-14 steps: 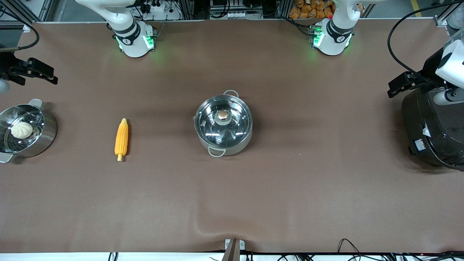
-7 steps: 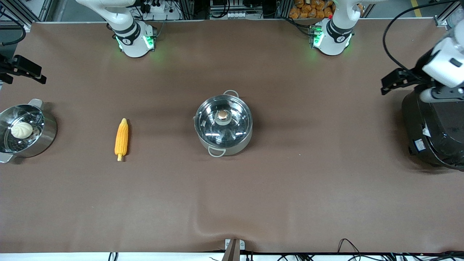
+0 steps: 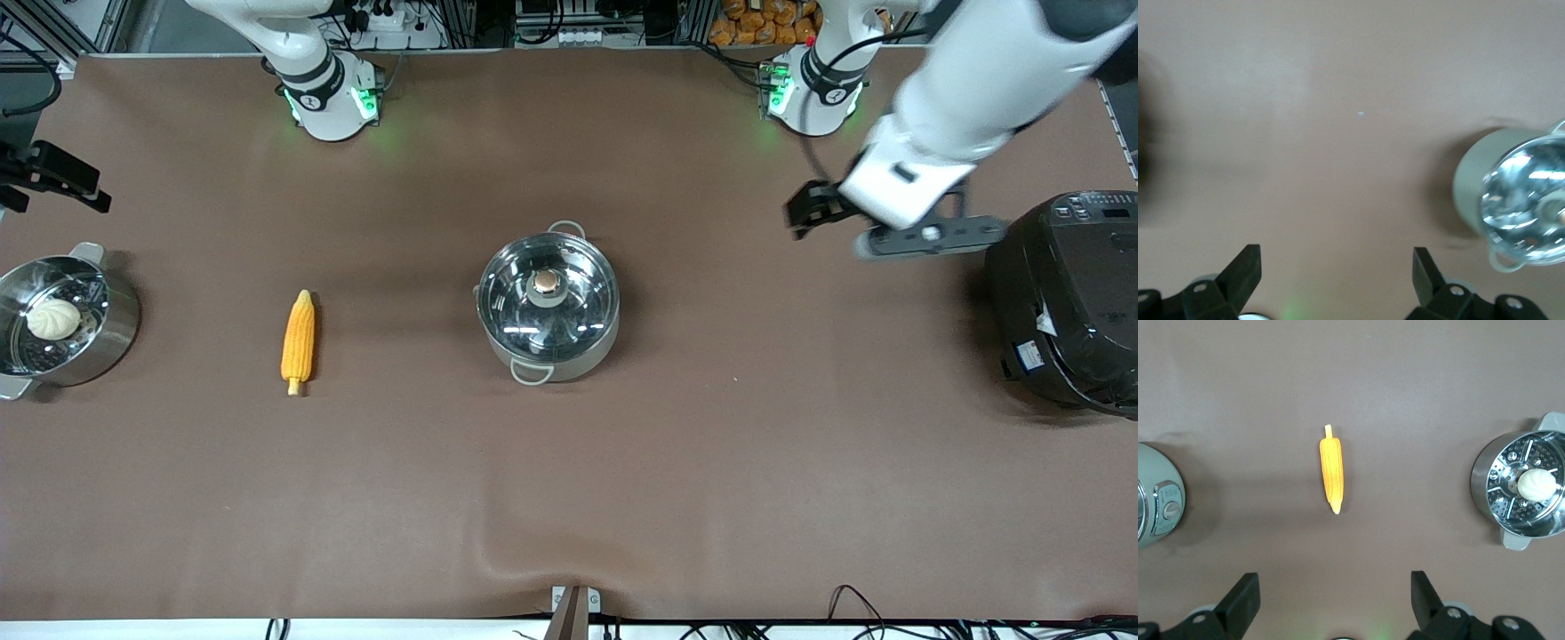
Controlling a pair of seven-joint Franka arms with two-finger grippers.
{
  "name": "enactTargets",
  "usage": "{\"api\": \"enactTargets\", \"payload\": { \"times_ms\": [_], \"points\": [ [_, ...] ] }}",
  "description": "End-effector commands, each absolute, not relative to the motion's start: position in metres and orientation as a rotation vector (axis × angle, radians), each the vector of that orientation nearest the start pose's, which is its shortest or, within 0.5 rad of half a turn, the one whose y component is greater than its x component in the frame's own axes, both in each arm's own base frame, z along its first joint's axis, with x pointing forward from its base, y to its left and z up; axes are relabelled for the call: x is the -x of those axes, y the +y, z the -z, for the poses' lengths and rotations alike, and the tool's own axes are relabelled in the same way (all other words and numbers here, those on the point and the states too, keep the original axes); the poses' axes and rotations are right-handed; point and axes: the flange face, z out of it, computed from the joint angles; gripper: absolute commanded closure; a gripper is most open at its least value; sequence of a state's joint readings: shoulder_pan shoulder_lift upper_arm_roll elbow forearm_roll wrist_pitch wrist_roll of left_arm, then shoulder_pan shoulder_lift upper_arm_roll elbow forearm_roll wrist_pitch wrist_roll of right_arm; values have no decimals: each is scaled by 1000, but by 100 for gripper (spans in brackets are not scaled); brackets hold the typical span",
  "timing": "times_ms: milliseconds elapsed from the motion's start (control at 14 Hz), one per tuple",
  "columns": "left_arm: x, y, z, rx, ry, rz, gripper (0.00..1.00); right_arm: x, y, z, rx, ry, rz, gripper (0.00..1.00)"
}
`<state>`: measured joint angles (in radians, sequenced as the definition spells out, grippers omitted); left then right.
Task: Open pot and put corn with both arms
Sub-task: 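Reach the left gripper to the pot lid knob while the right gripper reaches the corn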
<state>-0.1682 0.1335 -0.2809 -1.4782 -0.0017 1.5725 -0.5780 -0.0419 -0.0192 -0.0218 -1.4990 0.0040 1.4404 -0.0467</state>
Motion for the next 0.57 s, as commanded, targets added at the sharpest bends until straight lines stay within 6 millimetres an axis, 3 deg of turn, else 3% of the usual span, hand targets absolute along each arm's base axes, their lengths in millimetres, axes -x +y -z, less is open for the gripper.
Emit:
{"api": "enactTargets", "payload": {
  "times_ms": [0, 214, 500],
  "points": [
    [-536, -320, -575, 3177, -324, -80, 0, -550, -26, -657, 3141, 3, -12, 0],
    [-521, -405, -536, 3227, -384, -31, 0, -573, -13, -606, 3134, -46, -153, 0],
    [-501, -496, -471, 3190, -571, -76, 0, -598, -4, -507, 3099, -66, -454, 0]
  ]
}}
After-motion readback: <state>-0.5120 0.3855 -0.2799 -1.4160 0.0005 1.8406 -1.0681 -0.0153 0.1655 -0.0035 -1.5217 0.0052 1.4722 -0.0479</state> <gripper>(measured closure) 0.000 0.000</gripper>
